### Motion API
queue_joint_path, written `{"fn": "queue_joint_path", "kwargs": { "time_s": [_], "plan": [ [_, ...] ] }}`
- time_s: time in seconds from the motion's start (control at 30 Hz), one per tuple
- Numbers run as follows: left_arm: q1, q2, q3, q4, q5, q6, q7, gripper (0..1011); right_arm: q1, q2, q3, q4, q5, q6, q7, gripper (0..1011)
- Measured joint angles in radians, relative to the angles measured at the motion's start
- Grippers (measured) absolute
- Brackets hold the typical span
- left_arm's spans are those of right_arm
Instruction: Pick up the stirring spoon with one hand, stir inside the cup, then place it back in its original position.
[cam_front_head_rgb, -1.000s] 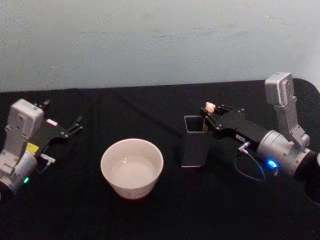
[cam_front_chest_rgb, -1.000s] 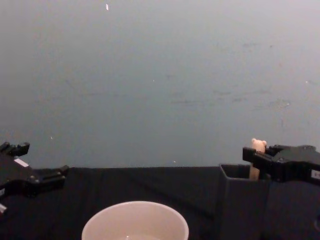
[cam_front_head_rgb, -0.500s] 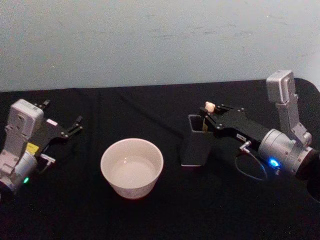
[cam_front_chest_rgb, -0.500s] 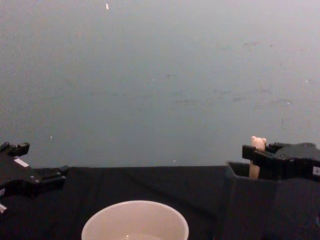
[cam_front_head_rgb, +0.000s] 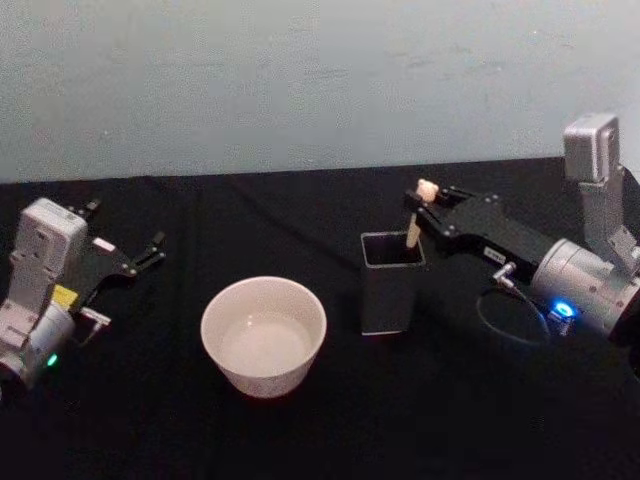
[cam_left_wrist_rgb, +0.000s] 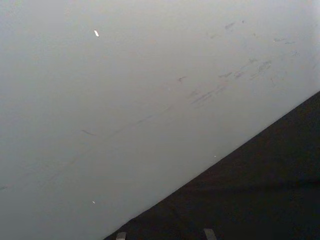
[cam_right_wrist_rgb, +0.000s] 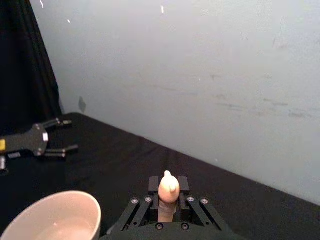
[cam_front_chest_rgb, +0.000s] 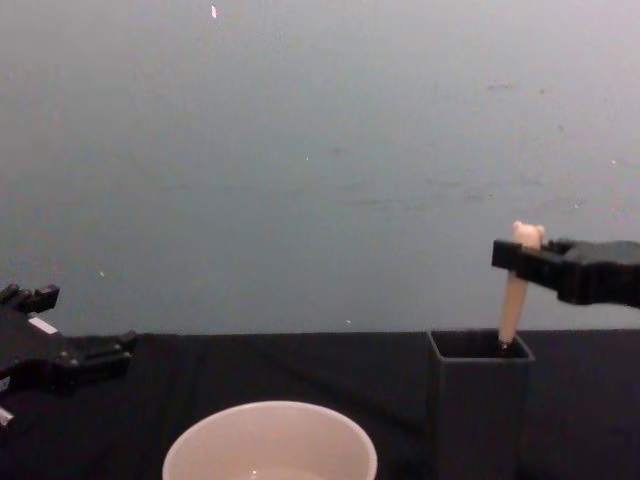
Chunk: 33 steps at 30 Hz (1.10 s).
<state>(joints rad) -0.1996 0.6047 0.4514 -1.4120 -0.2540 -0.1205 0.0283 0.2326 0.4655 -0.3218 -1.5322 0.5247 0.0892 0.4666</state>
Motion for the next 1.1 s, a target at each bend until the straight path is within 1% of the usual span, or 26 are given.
{"fn": "queue_joint_path", "kwargs": {
  "time_s": [0.13, 0.17, 0.3, 0.43, 0.53, 0.7, 1.1],
  "plan": [
    [0.000, 0.000, 0.000, 0.000, 0.000, 0.000, 0.000, 1001, 0.000, 0.013, 0.006, -0.029, 0.030, 0.021, -0.001, 214],
    [0.000, 0.000, 0.000, 0.000, 0.000, 0.000, 0.000, 1001, 0.000, 0.013, 0.006, -0.029, 0.030, 0.021, -0.001, 214],
    [0.000, 0.000, 0.000, 0.000, 0.000, 0.000, 0.000, 1001, 0.005, 0.024, 0.010, -0.056, 0.062, 0.041, -0.007, 214],
    [0.000, 0.000, 0.000, 0.000, 0.000, 0.000, 0.000, 1001, 0.014, 0.027, 0.012, -0.076, 0.086, 0.048, -0.018, 214],
    [0.000, 0.000, 0.000, 0.000, 0.000, 0.000, 0.000, 1001, 0.021, 0.027, 0.010, -0.084, 0.095, 0.052, -0.026, 214],
    [0.000, 0.000, 0.000, 0.000, 0.000, 0.000, 0.000, 1002, 0.042, 0.023, -0.006, -0.093, 0.109, 0.064, -0.045, 214],
    [0.000, 0.000, 0.000, 0.000, 0.000, 0.000, 0.000, 1001, 0.072, 0.001, -0.038, -0.108, 0.137, 0.063, -0.068, 214]
  ]
}}
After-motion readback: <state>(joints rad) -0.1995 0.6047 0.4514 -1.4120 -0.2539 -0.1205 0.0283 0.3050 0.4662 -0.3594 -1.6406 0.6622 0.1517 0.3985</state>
